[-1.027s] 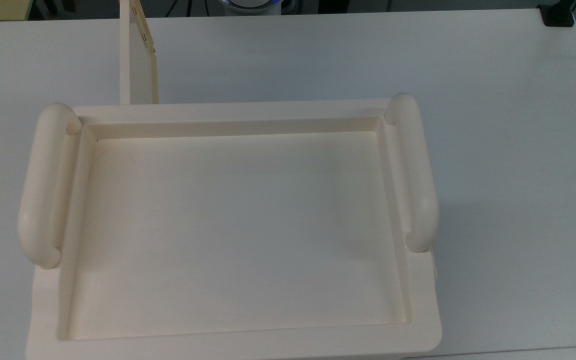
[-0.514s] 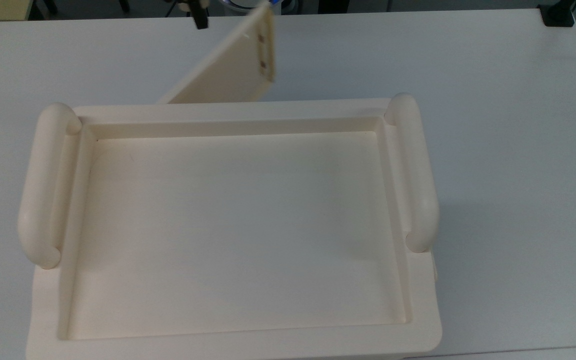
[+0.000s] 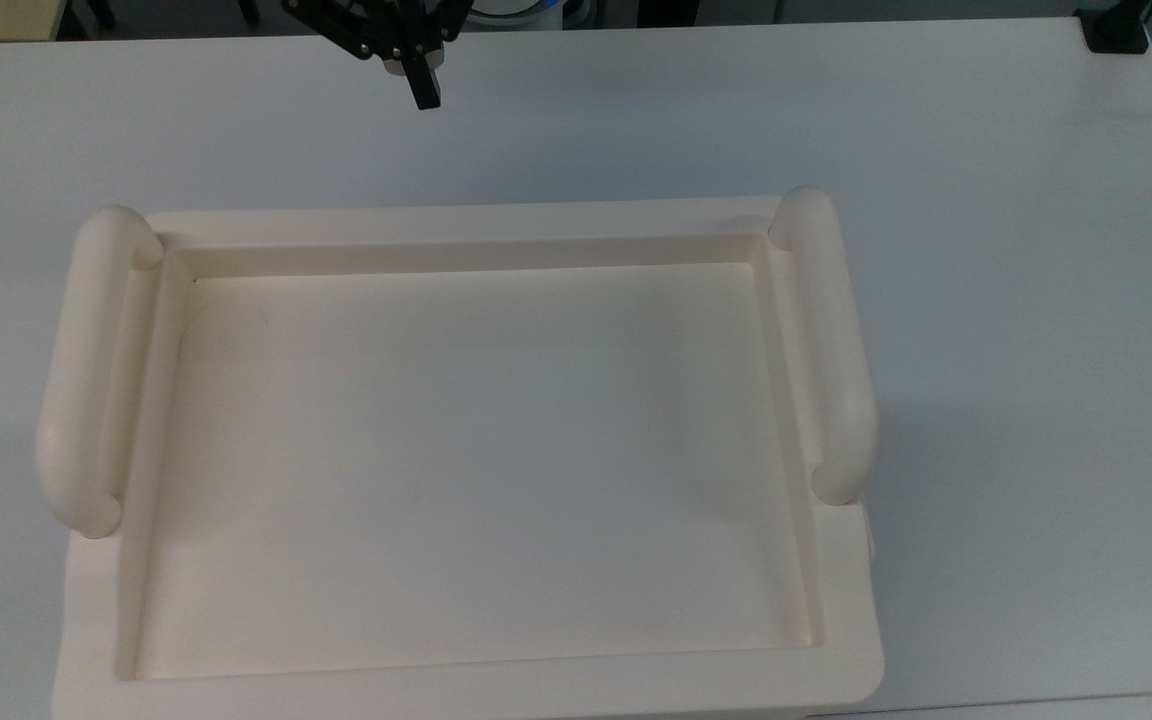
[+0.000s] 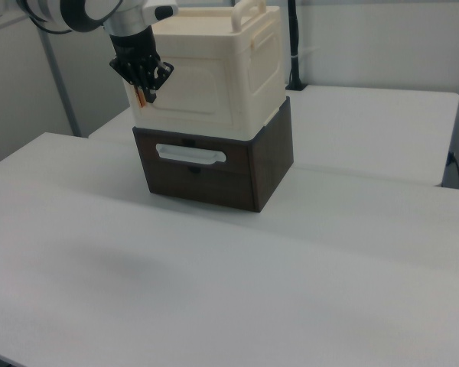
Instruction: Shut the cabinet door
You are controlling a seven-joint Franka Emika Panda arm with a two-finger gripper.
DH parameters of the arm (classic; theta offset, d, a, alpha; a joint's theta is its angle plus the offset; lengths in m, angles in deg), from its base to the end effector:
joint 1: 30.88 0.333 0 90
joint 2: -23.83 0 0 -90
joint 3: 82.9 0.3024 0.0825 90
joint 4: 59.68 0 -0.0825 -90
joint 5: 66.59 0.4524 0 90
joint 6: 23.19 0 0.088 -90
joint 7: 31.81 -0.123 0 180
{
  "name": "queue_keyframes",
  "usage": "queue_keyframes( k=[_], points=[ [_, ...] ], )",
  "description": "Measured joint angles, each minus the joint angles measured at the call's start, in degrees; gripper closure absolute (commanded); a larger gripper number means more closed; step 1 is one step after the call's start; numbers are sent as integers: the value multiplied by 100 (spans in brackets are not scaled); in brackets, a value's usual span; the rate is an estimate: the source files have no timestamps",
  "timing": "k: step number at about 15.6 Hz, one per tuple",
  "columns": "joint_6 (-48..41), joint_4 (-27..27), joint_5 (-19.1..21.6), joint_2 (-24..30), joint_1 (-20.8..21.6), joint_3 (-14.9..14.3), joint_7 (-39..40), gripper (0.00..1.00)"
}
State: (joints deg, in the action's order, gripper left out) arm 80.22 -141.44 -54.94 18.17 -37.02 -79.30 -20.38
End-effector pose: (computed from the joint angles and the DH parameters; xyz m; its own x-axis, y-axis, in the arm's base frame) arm 0.6786 -0.0121 0.6369 0.9462 0.1042 0.3064 0.1561 -0.9763 -0.1500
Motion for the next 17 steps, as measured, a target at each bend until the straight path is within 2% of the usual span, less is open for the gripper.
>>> queue_keyframes(
  k=[5,8,10,14,17],
  points=[
    [606,-11,-23,-178,194,29,-311,100],
    [929,-19,-192,-316,307,108,-540,100],
    [938,-72,-500,-386,399,127,-746,100],
    [889,-514,-1430,-426,428,455,-1461,100],
    [250,-646,-1619,-411,397,508,-1648,100]
  ],
)
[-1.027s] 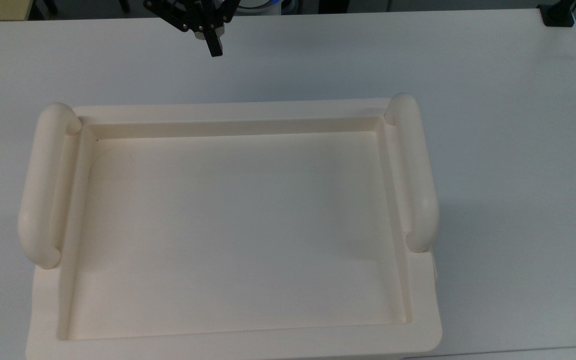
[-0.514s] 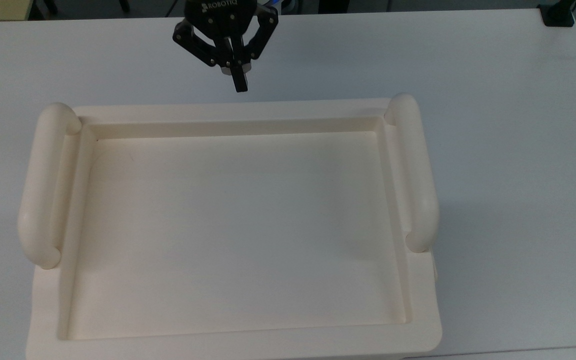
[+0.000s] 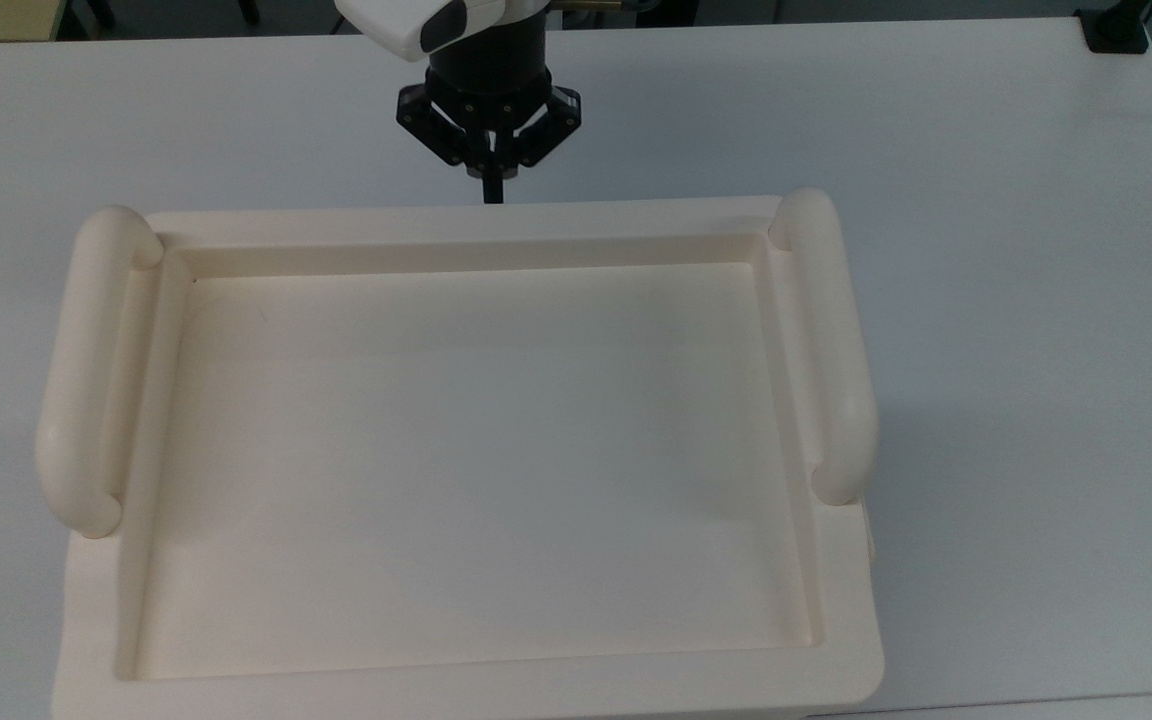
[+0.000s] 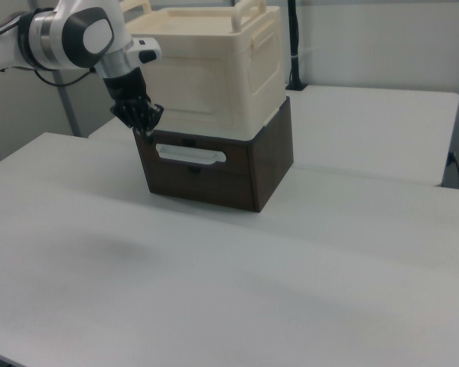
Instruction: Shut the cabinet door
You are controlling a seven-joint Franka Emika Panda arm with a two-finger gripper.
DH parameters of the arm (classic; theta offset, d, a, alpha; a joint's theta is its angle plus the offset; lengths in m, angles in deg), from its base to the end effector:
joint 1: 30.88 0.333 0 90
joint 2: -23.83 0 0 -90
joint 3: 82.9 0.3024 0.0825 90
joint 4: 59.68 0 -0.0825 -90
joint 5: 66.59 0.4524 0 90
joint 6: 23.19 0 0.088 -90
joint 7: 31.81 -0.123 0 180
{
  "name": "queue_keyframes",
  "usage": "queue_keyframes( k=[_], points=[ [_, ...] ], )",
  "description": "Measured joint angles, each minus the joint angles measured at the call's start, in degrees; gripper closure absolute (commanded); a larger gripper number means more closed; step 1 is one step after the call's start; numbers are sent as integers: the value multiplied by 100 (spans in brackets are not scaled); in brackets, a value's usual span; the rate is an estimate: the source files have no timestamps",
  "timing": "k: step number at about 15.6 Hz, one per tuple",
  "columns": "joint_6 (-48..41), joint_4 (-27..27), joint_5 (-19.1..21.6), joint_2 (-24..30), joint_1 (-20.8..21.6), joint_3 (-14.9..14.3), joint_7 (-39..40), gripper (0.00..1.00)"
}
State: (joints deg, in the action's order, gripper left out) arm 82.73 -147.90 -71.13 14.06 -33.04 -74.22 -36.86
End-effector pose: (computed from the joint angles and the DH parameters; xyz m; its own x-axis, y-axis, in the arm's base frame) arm 0.6929 0.0652 0.5275 0.9888 0.0406 0.1436 0.0351 -0.9986 0.0404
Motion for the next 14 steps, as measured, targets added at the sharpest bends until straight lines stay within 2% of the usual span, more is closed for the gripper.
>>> queue_keyframes(
  k=[3,5,6,7,8,10,14],
  points=[
    [-773,10,-14,191,-150,-6,0,82],
    [-1175,13,-15,397,-261,-10,26,67],
    [-1314,11,-15,497,-304,-10,68,52],
    [-1421,10,-15,580,-331,-10,145,19],
    [-1507,8,-15,636,-347,-10,205,6],
    [-1583,2,-17,673,-356,-10,259,0],
    [-1584,-62,-104,662,-348,-7,272,0]
  ],
)
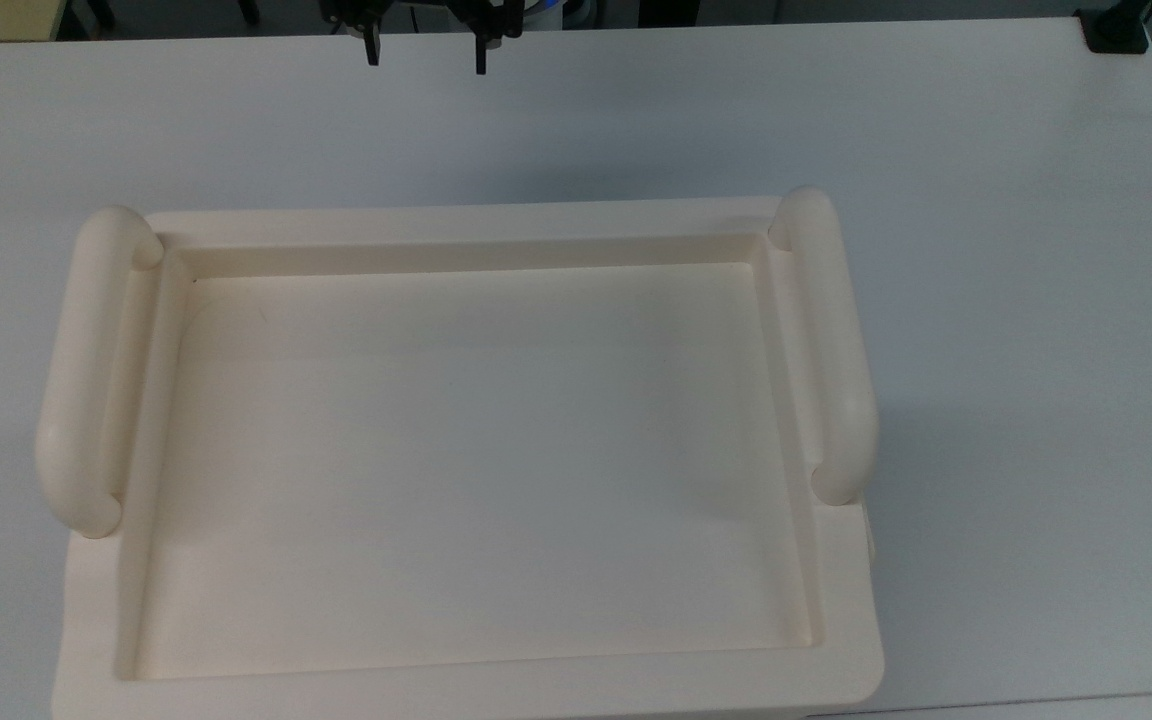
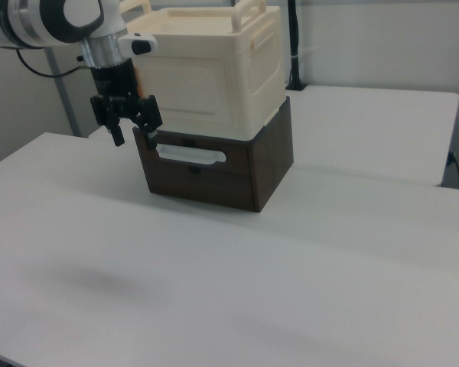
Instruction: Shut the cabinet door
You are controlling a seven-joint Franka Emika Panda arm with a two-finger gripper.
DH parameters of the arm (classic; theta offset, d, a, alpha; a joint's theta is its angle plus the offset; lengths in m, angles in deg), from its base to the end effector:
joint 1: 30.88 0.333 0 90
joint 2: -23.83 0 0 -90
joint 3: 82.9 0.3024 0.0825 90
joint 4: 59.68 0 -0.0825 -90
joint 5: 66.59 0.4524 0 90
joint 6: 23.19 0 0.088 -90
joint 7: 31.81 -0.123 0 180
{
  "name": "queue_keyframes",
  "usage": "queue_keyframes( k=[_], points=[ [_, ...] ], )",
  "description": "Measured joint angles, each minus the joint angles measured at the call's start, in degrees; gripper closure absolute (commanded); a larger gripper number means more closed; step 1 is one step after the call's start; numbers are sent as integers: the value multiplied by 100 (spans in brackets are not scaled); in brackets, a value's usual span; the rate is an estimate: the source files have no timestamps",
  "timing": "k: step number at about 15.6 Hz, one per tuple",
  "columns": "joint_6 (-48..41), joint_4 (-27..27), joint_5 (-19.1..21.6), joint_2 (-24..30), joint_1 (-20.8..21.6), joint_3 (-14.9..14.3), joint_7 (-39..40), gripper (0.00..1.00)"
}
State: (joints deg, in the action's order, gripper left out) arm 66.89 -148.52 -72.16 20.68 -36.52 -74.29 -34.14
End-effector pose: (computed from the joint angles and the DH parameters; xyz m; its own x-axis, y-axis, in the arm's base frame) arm 0.6376 0.0190 0.5722 0.9995 0.0115 -0.0291 0.0141 -0.9958 0.0901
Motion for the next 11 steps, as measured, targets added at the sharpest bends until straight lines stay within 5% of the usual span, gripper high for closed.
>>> queue_keyframes(
  k=[11],
  points=[
    [49,-64,-4,-12,522,-385,-41,0]
  ],
)
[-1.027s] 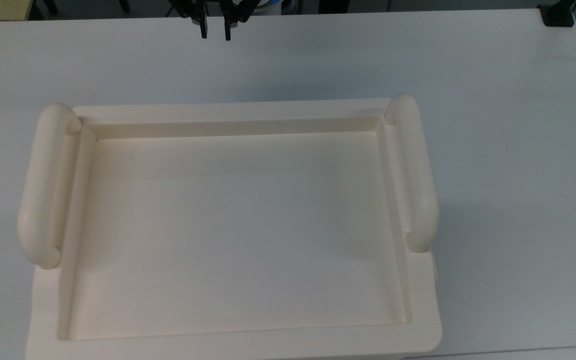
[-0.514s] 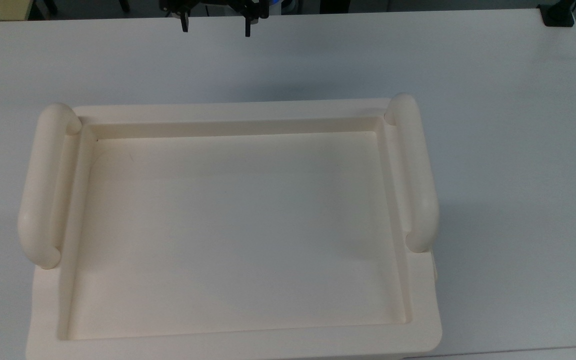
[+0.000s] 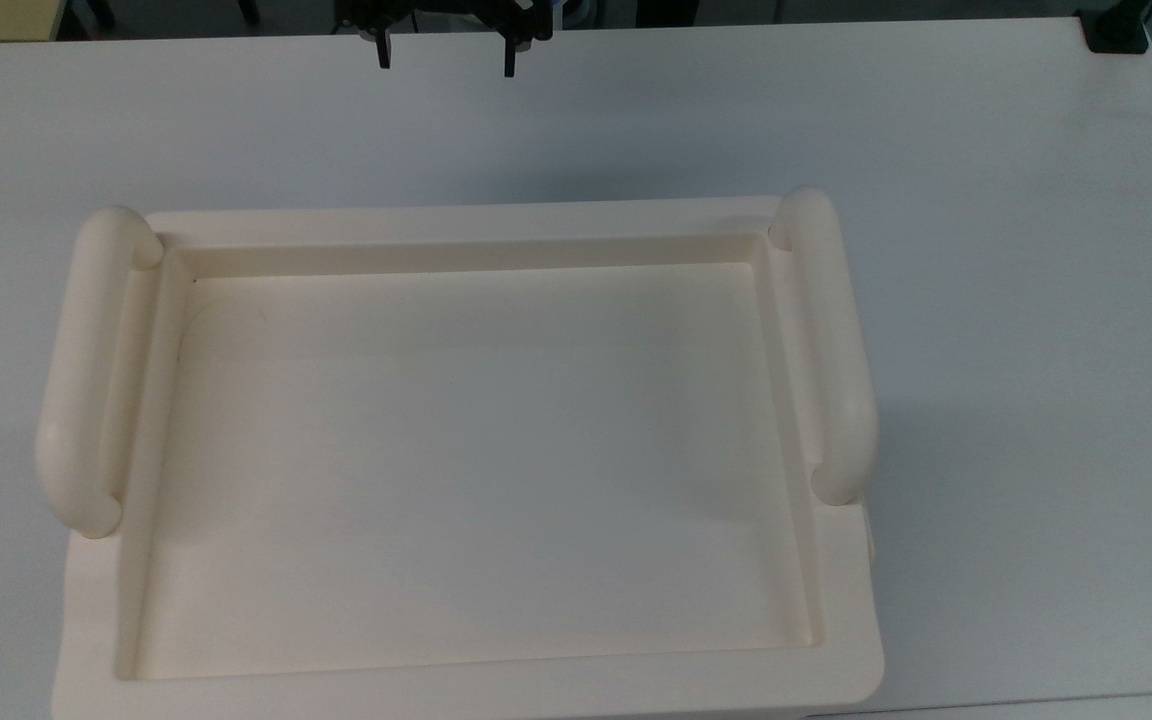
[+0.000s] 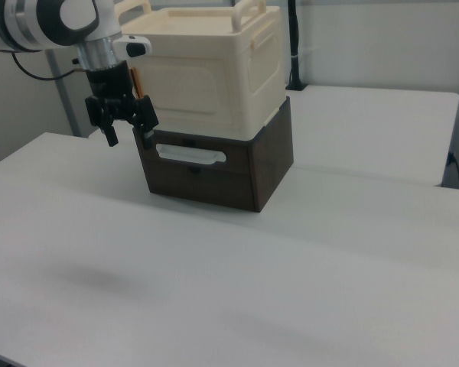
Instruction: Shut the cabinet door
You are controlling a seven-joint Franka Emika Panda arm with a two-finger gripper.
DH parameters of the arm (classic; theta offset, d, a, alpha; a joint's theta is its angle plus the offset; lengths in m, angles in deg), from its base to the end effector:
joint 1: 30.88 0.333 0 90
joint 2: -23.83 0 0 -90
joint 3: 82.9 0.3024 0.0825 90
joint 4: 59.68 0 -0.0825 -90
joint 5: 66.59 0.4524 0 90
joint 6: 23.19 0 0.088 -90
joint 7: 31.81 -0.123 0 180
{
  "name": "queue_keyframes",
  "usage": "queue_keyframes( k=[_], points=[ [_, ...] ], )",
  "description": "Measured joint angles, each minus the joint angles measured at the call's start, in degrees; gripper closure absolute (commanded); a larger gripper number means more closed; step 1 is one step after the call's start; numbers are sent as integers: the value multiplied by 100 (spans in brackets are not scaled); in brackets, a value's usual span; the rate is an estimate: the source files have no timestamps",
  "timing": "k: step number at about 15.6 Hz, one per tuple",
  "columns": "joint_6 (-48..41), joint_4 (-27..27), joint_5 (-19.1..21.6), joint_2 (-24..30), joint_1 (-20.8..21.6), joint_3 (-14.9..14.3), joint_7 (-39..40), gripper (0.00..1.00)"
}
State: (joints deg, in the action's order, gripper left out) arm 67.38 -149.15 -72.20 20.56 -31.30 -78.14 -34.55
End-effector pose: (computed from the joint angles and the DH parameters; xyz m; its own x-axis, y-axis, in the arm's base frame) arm 0.6379 0.0352 0.5654 0.9990 0.0291 -0.0332 0.0321 -0.9950 0.0946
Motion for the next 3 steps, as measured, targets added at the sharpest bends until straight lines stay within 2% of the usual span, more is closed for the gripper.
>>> queue_keyframes(
  k=[3],
  points=[
    [0,0,0,0,2,-21,-1,0]
  ],
)
